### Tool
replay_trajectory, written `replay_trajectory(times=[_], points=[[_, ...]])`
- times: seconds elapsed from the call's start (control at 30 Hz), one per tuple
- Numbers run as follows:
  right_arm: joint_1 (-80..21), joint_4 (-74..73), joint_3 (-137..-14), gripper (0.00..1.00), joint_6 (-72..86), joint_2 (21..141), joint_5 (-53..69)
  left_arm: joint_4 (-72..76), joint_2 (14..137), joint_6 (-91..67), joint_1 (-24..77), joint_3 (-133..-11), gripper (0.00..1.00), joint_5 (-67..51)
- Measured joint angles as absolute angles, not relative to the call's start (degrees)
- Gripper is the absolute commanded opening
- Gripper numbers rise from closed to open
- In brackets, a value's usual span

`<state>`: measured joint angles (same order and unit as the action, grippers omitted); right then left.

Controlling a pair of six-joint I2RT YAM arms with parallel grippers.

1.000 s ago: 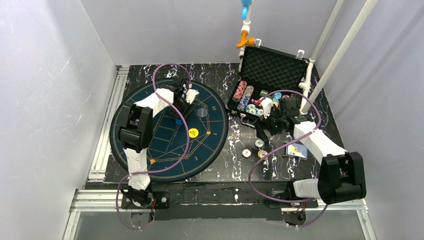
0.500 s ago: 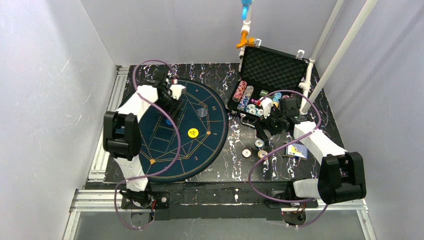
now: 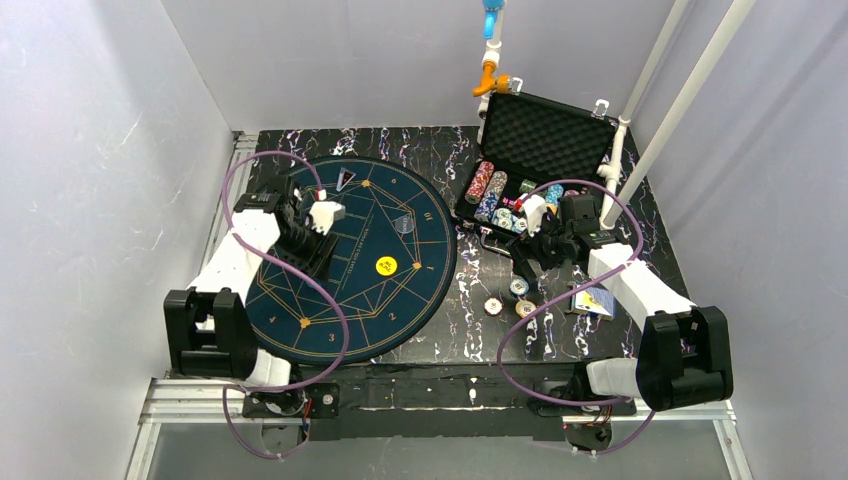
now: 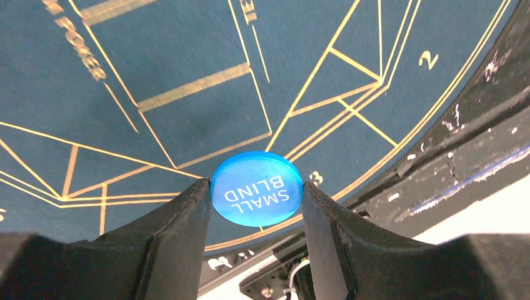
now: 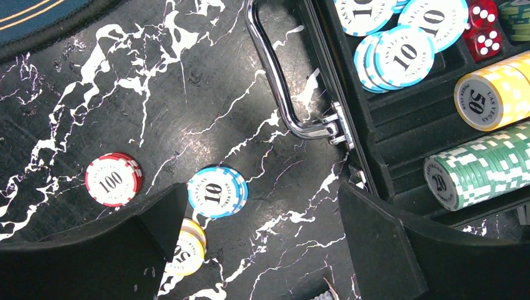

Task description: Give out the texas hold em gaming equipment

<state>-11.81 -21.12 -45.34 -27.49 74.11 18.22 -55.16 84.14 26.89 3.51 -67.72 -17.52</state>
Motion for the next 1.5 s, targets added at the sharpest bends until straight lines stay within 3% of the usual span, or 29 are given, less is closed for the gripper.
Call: replay_trajectory(times=[0.43, 1.13, 1.5], points=[[-11.81, -21.12, -45.34, 1.00, -27.49, 73.87, 18.65, -52.95, 78.37, 31.99, 0.84, -51.37, 0.22, -13.96], [-11.81, -21.15, -45.34, 1.00, -27.51, 73.89, 18.79, -46.54, 75.81, 30.39, 13.47, -44.45, 0.25, -13.96], [-11.81, -21.15, -45.34, 1.00, -27.68, 74.04, 18.74, -43.07, 78.35, 28.88, 15.35, -44.05, 0.27, -12.58]])
